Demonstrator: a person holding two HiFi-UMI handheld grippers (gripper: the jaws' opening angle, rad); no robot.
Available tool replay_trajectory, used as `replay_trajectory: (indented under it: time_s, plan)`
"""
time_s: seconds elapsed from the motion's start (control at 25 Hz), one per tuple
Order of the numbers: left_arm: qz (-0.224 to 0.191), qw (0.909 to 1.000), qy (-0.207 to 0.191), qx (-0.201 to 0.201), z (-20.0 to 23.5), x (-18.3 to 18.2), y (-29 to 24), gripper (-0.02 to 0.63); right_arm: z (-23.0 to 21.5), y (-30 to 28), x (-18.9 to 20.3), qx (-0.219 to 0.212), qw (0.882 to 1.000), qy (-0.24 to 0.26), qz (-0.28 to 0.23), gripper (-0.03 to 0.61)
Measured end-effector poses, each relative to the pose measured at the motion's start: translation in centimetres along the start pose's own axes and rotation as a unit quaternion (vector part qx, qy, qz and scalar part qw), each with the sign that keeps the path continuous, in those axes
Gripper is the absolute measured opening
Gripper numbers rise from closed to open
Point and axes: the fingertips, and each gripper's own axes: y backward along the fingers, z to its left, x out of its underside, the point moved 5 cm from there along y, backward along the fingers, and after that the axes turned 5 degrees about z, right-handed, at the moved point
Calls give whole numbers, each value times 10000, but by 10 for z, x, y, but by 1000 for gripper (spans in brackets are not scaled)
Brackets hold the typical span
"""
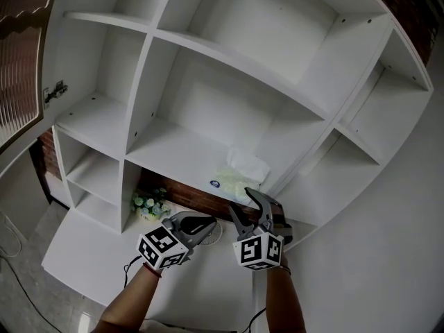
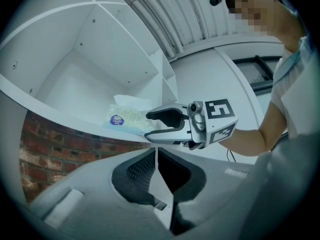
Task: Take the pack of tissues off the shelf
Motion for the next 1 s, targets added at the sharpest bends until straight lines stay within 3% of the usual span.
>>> replay_trajectory:
  time_s: [0.16, 0.6, 1.0]
  plan:
    - [-3, 10000, 28, 3, 3, 2, 1, 11, -6, -2, 1, -7, 9998, 124, 154, 239]
    - [33, 9999, 73, 106, 6, 7, -5, 11, -11, -17, 10, -625, 9964, -443, 375, 235]
    - [61, 9999, 97, 106, 4, 11, -5, 11, 0, -19, 12, -1005, 9898, -976, 256, 99]
